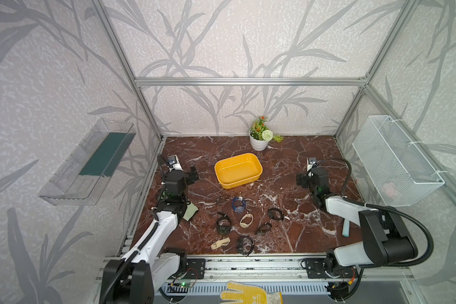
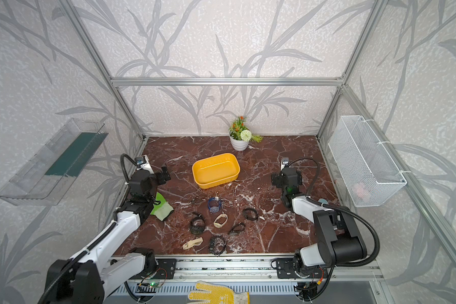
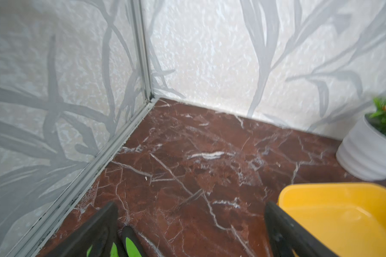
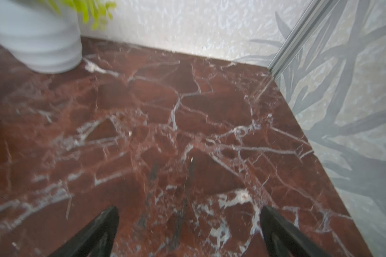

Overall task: Put the watch into the storage box
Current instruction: Pick up the watch at the center of the board.

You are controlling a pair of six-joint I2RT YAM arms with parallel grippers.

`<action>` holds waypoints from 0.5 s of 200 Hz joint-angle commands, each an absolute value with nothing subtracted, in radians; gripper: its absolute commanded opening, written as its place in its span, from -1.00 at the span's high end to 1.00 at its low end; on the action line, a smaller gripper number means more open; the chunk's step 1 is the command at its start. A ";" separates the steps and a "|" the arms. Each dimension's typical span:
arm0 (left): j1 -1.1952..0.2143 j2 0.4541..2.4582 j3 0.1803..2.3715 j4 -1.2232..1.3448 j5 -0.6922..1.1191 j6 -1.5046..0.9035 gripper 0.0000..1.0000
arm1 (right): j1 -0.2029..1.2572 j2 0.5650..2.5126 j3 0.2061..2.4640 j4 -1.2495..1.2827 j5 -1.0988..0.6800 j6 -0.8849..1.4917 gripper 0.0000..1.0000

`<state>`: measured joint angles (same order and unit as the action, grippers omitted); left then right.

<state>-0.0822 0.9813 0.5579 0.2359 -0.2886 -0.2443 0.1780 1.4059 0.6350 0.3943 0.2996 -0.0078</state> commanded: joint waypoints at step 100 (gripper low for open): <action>-0.048 0.820 0.797 -0.209 0.151 -0.291 -0.99 | 0.286 1.076 0.779 -0.496 0.186 0.367 -0.94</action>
<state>-0.0387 0.7612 0.7193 -0.1490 -0.0864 -0.3771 0.2180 1.1191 0.7834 -0.2928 0.2825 0.3519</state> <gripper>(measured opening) 0.994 0.971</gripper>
